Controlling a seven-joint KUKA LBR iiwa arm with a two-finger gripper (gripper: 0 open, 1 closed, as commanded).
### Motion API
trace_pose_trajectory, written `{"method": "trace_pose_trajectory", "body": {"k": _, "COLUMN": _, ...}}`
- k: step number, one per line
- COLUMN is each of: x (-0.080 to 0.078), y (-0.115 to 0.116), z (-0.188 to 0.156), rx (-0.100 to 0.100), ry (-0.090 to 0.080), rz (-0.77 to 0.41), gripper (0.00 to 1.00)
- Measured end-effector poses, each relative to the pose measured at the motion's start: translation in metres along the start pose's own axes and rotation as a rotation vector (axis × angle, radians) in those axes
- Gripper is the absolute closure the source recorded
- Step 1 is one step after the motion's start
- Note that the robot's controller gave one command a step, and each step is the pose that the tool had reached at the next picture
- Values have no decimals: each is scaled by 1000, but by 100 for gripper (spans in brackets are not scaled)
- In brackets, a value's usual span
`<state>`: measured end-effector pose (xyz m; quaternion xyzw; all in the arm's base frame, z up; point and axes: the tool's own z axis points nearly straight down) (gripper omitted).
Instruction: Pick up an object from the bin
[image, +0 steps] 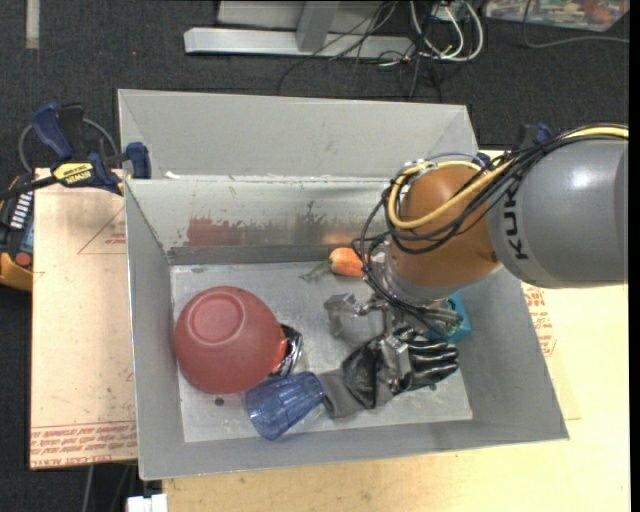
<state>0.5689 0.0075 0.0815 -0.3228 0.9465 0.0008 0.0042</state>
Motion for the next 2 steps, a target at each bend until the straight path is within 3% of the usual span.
{"method": "trace_pose_trajectory", "body": {"k": 1, "x": -25, "y": 9, "z": 10, "rx": -3, "ry": 5, "rz": 139, "gripper": 100}}
{"method": "trace_pose_trajectory", "body": {"k": 2, "x": -31, "y": 14, "z": 10, "rx": -3, "ry": 6, "rz": 148, "gripper": 100}}
